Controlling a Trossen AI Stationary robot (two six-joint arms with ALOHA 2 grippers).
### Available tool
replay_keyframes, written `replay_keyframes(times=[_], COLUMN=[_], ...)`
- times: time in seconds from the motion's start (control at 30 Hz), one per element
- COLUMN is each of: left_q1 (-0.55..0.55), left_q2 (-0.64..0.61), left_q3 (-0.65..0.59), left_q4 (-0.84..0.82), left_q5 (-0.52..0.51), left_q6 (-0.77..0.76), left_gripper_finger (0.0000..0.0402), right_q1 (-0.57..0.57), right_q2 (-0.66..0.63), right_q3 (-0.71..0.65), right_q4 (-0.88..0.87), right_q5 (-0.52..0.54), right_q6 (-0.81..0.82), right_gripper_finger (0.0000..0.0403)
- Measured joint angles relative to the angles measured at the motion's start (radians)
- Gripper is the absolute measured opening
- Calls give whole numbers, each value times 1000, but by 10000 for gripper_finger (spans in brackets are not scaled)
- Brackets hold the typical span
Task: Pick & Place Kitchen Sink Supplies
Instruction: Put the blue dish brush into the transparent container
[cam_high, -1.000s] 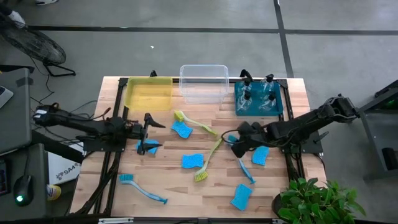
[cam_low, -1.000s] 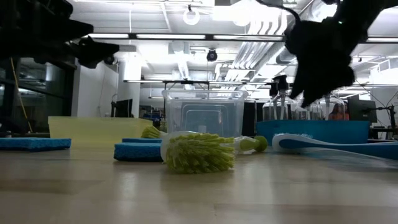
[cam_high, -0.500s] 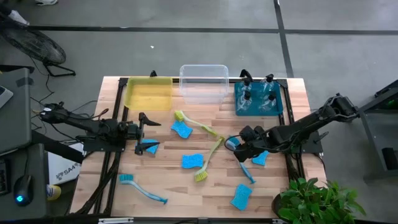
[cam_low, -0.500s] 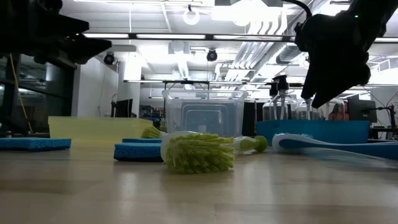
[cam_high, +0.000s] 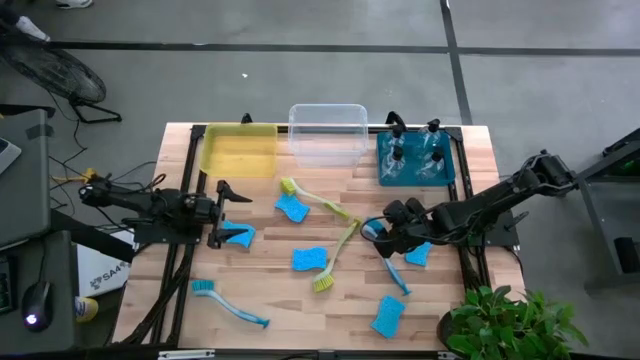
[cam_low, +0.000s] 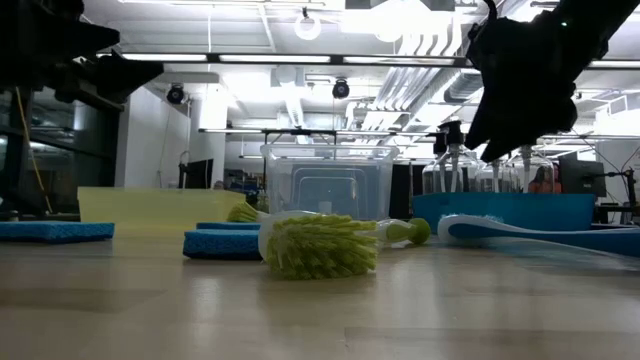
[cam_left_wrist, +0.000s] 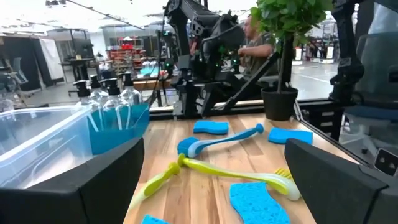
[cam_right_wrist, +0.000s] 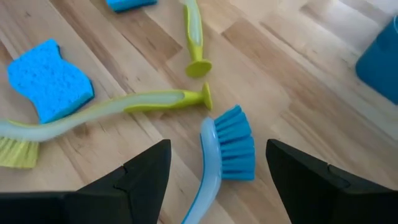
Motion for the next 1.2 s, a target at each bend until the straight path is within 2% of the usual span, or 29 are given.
replay_keyframes(times=[0.13, 0.37, 0.67, 0.87, 1.2], left_q1=[0, 0, 0, 0, 0], left_q2=[-1, 5, 8, 8, 8], left_q3=[1, 3, 3, 3, 3], left_q4=[-11, -61, -63, -63, -64], left_q5=[1, -40, -40, -40, -39], left_q6=[-23, -49, -47, -47, -47], left_gripper_finger=[382, 382, 382, 382, 382], right_q1=[0, 0, 13, 12, -1], right_q2=[0, 0, 25, 66, 67], right_q3=[0, 0, 0, 0, 0], right_q4=[19, 62, 141, 165, 168], right_q5=[5, 77, 61, -29, -108], right_q6=[-54, -122, -133, -121, -64], right_gripper_finger=[257, 257, 257, 257, 257])
